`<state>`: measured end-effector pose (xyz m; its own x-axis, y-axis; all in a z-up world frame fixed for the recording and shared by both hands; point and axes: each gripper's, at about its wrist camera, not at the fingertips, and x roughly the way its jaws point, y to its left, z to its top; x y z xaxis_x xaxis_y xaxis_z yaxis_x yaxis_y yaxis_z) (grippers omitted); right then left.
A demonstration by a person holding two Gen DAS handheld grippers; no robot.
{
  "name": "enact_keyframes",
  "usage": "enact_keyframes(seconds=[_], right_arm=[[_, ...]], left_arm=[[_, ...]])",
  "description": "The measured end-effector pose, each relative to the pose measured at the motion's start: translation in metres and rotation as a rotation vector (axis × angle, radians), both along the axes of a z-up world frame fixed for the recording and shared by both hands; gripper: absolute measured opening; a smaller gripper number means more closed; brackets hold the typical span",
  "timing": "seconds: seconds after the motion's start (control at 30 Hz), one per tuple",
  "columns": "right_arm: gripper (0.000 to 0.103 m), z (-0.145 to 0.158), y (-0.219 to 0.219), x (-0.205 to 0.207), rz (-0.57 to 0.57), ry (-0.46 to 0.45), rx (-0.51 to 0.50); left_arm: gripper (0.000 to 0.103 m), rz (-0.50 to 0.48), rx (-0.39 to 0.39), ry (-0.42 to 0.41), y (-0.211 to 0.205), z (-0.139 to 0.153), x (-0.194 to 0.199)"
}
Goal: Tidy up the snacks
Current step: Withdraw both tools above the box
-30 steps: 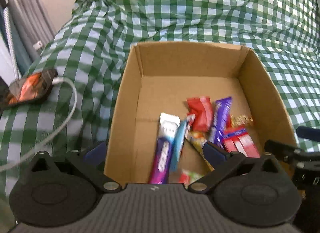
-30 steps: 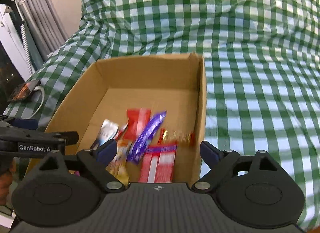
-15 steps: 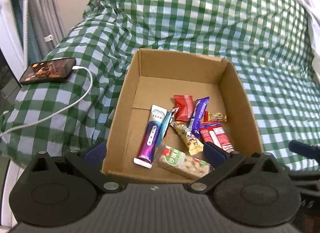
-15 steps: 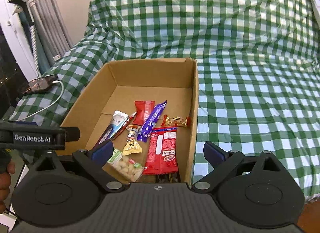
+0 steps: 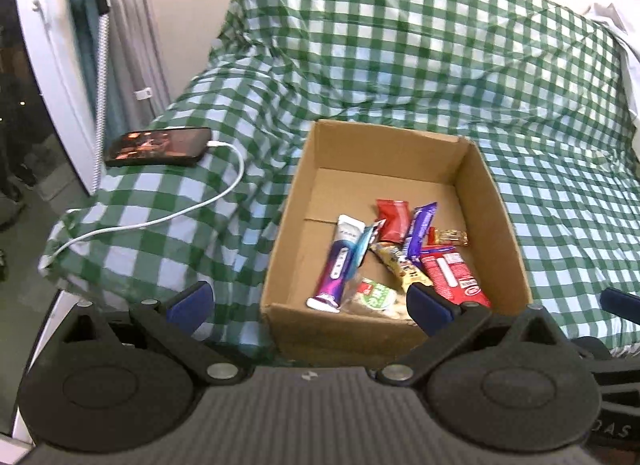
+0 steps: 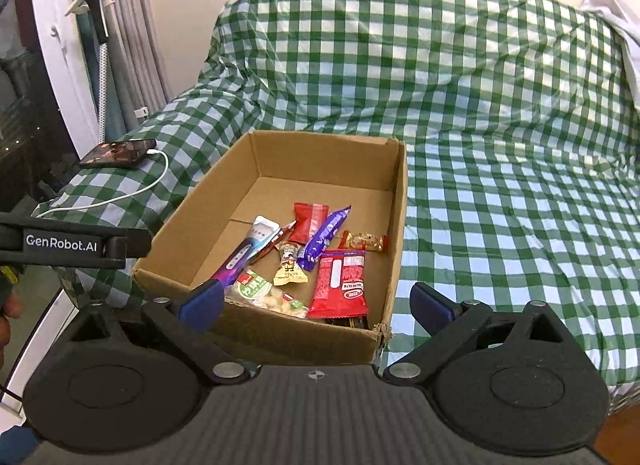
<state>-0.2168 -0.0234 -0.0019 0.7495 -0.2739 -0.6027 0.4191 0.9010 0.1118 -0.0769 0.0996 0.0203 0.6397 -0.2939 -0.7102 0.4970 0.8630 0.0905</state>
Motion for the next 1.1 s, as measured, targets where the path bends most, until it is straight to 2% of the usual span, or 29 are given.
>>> enact_keyframes(seconds=[0.13, 0.27, 0.43, 0.57, 0.67, 0.87, 1.1], right_arm=[[0.100, 0.001, 0.008, -0.008, 0.008, -0.003, -0.018], [0.100, 0.003, 0.014, -0.016, 0.006, -0.014, -0.025], [0.100, 0.006, 0.022, -0.029, 0.004, -0.037, -0.037], [0.100, 0.006, 0.025, -0.035, 0.005, -0.043, -0.038], [0.100, 0.006, 0.025, -0.036, 0.006, -0.045, -0.042], [0.101, 0.007, 0.029, -0.043, 0.008, -0.049, -0.044], [0.102, 0.009, 0.029, -0.045, 0.029, -0.046, -0.038]], left_arm=[[0.103, -0.003, 0.036, 0.001, 0.004, 0.002, -0.006], [0.103, -0.030, 0.097, -0.054, 0.005, 0.006, -0.018], [0.103, -0.015, 0.094, -0.049, 0.012, 0.005, -0.028], [0.103, 0.007, 0.135, -0.061, 0.013, -0.001, -0.035], [0.103, 0.030, 0.132, -0.077, 0.015, -0.003, -0.039], [0.103, 0.015, 0.121, -0.085, 0.017, -0.003, -0.044], [0.103, -0.004, 0.118, -0.015, 0.016, -0.010, -0.042]])
